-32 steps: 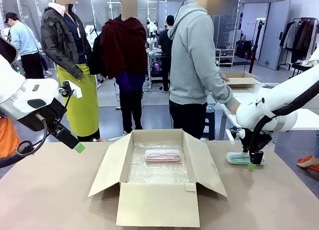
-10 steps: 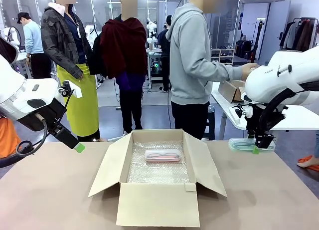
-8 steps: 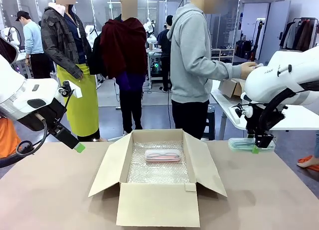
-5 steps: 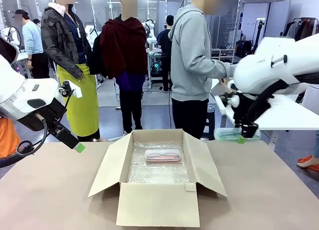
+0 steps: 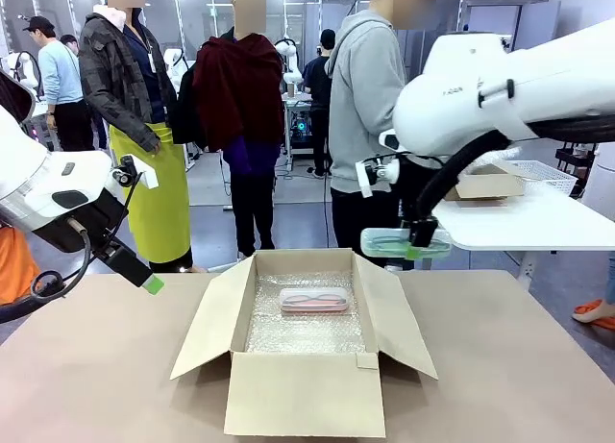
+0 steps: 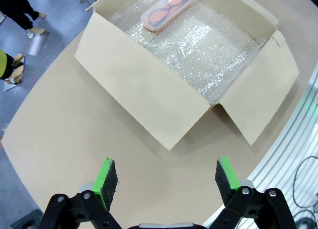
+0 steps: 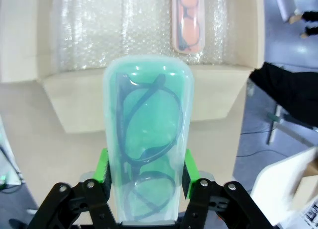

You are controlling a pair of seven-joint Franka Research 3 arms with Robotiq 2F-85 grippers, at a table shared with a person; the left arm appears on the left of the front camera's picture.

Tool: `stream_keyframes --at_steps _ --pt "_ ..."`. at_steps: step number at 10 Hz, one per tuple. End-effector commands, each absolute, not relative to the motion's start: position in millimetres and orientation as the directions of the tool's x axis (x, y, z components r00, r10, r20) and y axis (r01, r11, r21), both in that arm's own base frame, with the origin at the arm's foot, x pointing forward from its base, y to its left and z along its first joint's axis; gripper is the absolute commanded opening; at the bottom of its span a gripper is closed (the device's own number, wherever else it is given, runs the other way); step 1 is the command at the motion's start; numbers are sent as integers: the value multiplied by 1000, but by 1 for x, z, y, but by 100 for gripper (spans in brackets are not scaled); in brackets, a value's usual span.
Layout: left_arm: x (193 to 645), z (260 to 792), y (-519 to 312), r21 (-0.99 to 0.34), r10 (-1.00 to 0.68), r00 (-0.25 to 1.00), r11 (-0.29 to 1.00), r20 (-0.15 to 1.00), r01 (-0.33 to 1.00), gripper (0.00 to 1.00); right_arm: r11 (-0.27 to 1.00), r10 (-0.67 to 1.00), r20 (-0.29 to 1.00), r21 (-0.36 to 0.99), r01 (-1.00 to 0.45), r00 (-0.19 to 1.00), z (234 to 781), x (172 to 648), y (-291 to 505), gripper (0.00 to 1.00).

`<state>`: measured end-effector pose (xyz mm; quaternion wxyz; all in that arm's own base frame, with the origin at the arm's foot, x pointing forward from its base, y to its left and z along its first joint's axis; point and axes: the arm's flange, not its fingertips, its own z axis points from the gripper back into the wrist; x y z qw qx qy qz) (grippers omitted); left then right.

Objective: Pack the glasses set securely to prepare it for shipping.
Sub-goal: Put the Glasses case from the right side of the table into the Package Box.

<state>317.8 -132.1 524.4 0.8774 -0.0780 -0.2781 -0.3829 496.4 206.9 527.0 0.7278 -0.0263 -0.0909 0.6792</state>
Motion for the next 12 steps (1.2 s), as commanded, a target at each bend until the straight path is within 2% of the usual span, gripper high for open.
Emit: stream_keyframes --at_steps 1,5,10,12 --pt "317 524 -130 71 -627 551 693 550 717 100 116 991 81 -169 -979 104 519 509 261 64" --pt "317 524 -130 71 -627 551 693 550 717 100 58 996 75 -225 -973 42 487 502 347 64" --pt "317 524 -130 71 -627 551 693 550 717 100 110 990 112 -226 -968 86 432 504 370 64" --pt "317 524 -130 71 -627 551 693 550 717 100 97 993 78 -170 -981 84 405 505 373 64"
